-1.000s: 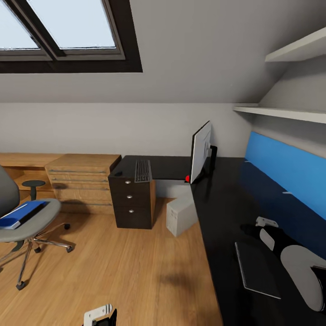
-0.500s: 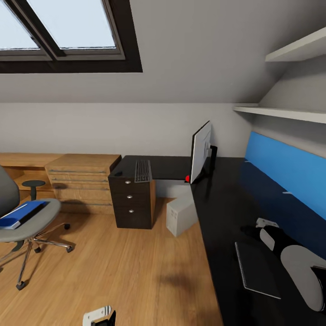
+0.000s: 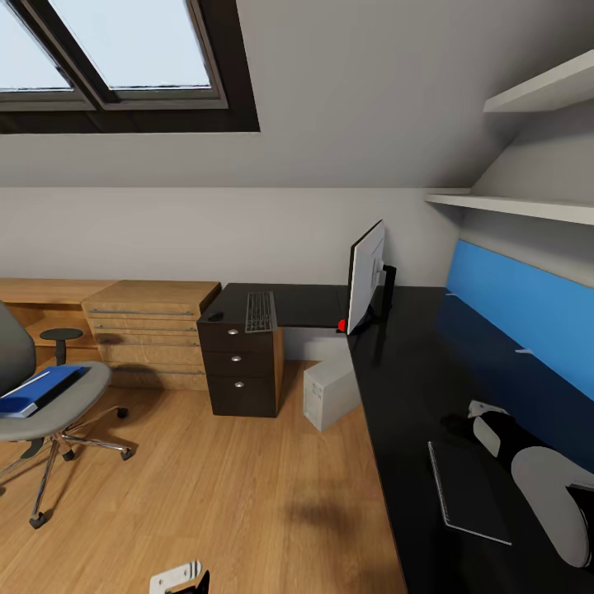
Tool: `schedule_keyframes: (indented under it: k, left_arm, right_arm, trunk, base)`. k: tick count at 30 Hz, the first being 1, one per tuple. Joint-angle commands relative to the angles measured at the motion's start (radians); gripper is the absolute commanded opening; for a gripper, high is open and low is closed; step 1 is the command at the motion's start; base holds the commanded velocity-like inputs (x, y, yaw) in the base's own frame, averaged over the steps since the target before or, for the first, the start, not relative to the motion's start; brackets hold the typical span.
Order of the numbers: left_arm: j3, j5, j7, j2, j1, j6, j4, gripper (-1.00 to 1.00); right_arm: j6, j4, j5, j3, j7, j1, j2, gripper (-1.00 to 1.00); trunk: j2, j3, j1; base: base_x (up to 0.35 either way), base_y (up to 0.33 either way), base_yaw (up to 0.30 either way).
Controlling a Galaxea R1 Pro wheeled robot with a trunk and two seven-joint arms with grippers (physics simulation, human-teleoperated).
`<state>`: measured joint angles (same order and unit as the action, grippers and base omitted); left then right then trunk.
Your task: In the bedroom, organize the workspace by keeping the computer under the desk, ensuring the monitor is on the desk, placing the keyboard on the desk next to the monitor, placing the mouse on the desk next to the keyboard, moving the folder from the swivel chair onto the desk next to the mouse, stacking the notebook on top of the folder with the pen on top of the notebook, and positioning the swivel chair next to the desk.
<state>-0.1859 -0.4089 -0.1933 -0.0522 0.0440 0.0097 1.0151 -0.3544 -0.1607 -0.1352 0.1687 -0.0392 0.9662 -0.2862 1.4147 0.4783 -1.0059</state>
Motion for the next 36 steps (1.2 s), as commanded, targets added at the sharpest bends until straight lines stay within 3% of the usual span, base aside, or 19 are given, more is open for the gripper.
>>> schedule_keyframes:
  k: [1,11,23,36]
  left_arm:
    - [-0.004,-0.009,-0.008,-0.001,0.000,0.001,0.002,1.00]
    - [-0.004,-0.009,-0.010,-0.002,0.000,0.001,0.001,1.00]
    - [-0.004,-0.009,-0.011,-0.002,0.000,0.001,0.000,1.00]
    - [-0.004,-0.009,-0.011,-0.002,0.000,0.000,0.000,1.00]
  right_arm:
    - [-0.006,-0.002,-0.010,0.001,-0.005,0.000,0.000,1.00]
    - [-0.011,-0.001,-0.008,-0.001,-0.019,0.000,0.002,1.00]
    - [-0.012,-0.001,-0.008,-0.004,-0.030,0.000,0.005,1.00]
    - [-0.011,0.000,-0.006,-0.005,-0.031,0.000,0.006,1.00]
  trunk:
    - [0.001,0.001,0.000]
    - [0.001,0.001,0.000]
    - [0.001,0.001,0.000]
    - [0.001,0.001,0.000]
  base:
    - [0.000,0.000,0.000]
    - [-0.008,0.000,0.000]
    - [-0.204,0.000,0.000]
    - [-0.038,0.000,0.000]
